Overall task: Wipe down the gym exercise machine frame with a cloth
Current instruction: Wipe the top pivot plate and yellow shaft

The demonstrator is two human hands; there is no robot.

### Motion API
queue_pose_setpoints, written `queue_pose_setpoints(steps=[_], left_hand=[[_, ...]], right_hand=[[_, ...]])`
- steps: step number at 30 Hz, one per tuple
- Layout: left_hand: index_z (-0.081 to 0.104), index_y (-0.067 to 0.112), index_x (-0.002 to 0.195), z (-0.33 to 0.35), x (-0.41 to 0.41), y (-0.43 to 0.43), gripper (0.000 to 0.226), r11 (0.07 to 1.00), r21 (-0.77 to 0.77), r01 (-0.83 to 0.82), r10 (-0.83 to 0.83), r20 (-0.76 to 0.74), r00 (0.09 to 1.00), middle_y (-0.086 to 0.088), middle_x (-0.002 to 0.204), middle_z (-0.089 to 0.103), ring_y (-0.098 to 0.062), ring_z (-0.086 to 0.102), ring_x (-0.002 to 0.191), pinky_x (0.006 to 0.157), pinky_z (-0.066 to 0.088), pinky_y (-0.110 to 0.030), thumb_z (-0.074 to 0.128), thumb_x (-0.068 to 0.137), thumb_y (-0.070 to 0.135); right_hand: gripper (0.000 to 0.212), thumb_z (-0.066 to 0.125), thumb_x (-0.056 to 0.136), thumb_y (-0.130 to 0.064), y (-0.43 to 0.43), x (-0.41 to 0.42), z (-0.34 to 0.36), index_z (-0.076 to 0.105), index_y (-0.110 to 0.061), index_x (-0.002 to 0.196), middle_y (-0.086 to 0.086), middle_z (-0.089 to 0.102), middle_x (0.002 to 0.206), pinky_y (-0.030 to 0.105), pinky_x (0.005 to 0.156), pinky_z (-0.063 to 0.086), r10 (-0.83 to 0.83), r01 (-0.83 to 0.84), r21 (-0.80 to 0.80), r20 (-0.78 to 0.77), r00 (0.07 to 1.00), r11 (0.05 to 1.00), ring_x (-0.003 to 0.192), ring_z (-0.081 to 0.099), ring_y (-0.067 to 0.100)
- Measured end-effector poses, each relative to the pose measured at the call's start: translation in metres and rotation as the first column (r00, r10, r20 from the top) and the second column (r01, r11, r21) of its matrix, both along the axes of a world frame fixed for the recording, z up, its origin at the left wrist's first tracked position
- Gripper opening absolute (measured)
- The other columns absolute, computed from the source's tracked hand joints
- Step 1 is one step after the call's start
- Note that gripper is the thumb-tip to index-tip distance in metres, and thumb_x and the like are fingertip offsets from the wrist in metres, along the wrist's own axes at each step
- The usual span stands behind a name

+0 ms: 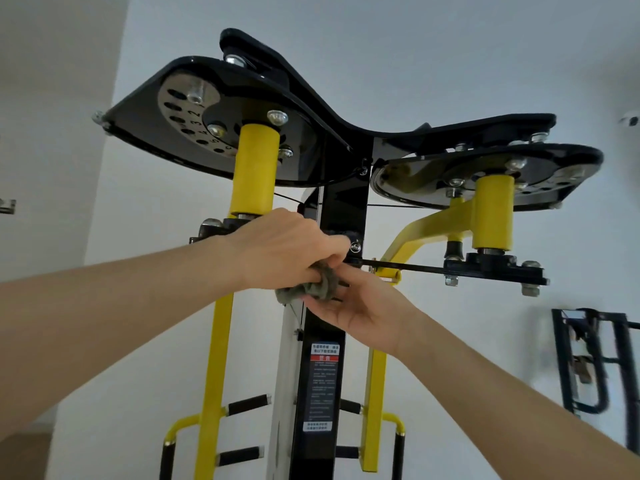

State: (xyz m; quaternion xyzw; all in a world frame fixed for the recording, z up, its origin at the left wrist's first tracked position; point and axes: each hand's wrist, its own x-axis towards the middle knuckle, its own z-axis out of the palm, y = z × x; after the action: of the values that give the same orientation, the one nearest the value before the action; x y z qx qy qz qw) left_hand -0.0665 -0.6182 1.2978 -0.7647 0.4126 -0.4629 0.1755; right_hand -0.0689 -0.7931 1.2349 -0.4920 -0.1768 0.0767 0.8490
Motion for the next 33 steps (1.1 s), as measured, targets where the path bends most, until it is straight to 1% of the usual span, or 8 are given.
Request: queue_pose_setpoints(steps=[3,7,12,16,26,28,30,33], left_hand=[[0.051,0.036,0.116,0.012,-0.004,0.005,0.029,1.000,0.014,-0.004,0.004,-0.046,0.999,0.013,0.093,0.060,-0.014,0.056,0.086,0.070,0.047,-0.032,0.062,0.092,0.049],[0.062,0.039,0.123,0.031,0.001,0.029,0.034,0.985,0.148,-0.084,0.063,0.143,0.988,0.017,0.119,0.067,-0.011,0.051,0.117,0.099,0.041,-0.036,0.054,0.094,0.055],[0.072,0.034,0.089,0.033,0.009,0.040,0.037,0.989,0.120,-0.081,0.057,0.188,0.981,0.018,0.079,0.069,-0.006,0.059,0.082,0.097,0.033,-0.029,0.038,0.094,0.049],[0.071,0.035,0.089,0.034,0.010,0.039,0.040,0.988,0.116,-0.104,0.081,0.186,0.979,0.019,0.079,0.069,-0.005,0.058,0.078,0.096,0.033,-0.030,0.034,0.091,0.049],[0.070,0.032,0.082,0.026,0.015,0.038,0.030,0.993,0.064,-0.097,0.081,0.223,0.972,0.016,0.075,0.069,-0.005,0.059,0.072,0.095,0.036,-0.031,0.043,0.087,0.045],[0.069,0.032,0.082,0.024,0.015,0.038,0.030,0.993,0.065,-0.102,0.085,0.226,0.970,0.016,0.076,0.069,-0.007,0.059,0.073,0.097,0.037,-0.031,0.043,0.087,0.046],[0.069,0.032,0.081,0.022,0.014,0.039,0.027,0.993,0.064,-0.097,0.081,0.222,0.972,0.015,0.076,0.069,-0.008,0.059,0.073,0.098,0.038,-0.032,0.046,0.088,0.044],[0.069,0.030,0.078,0.020,0.013,0.040,0.027,0.994,0.049,-0.100,0.086,0.244,0.966,0.013,0.073,0.068,-0.009,0.059,0.071,0.100,0.039,-0.032,0.046,0.087,0.042]], right_hand=[[0.015,0.058,0.098,-0.004,0.005,0.000,-0.004,0.069,0.001,0.106,0.025,0.070,0.111,0.038,0.079,0.063,-0.090,0.090,-0.003,-0.035,0.995,0.996,0.110,0.066,0.033],[0.012,0.061,0.097,-0.002,0.010,0.017,-0.009,0.066,0.003,0.107,0.026,0.064,0.113,0.039,0.070,0.060,-0.289,0.288,-0.032,-0.174,0.941,0.957,0.115,0.065,0.037],[0.014,0.055,0.101,-0.005,0.037,0.028,0.003,0.065,0.002,0.109,0.026,0.062,0.126,0.040,0.068,0.060,-0.237,0.270,0.137,-0.217,0.947,0.953,0.120,0.061,0.040],[0.019,0.049,0.103,-0.003,0.057,0.024,0.013,0.062,0.005,0.114,0.028,0.063,0.121,0.033,0.063,0.062,-0.113,0.163,0.289,-0.179,0.977,0.943,0.119,0.062,0.040],[0.021,0.056,0.098,0.001,0.011,0.022,0.001,0.061,0.004,0.118,0.035,0.055,0.122,0.039,0.078,0.062,-0.172,0.210,0.489,-0.121,0.978,0.847,0.116,0.059,0.048],[0.016,0.061,0.096,-0.003,-0.003,0.026,-0.004,0.065,0.002,0.110,0.030,0.058,0.124,0.038,0.089,0.060,-0.302,0.323,0.468,-0.121,0.946,0.823,0.119,0.060,0.043],[0.025,0.067,0.092,-0.031,-0.020,0.030,-0.008,0.069,-0.009,0.105,0.017,0.068,0.119,0.037,0.097,0.056,-0.437,0.445,0.389,-0.114,0.892,0.807,0.115,0.066,0.031],[0.041,0.059,0.097,-0.044,-0.034,0.025,-0.019,0.068,-0.008,0.116,0.005,0.071,0.111,0.007,0.074,0.052,-0.640,0.624,0.254,-0.021,0.768,0.739,0.082,0.067,0.009]])
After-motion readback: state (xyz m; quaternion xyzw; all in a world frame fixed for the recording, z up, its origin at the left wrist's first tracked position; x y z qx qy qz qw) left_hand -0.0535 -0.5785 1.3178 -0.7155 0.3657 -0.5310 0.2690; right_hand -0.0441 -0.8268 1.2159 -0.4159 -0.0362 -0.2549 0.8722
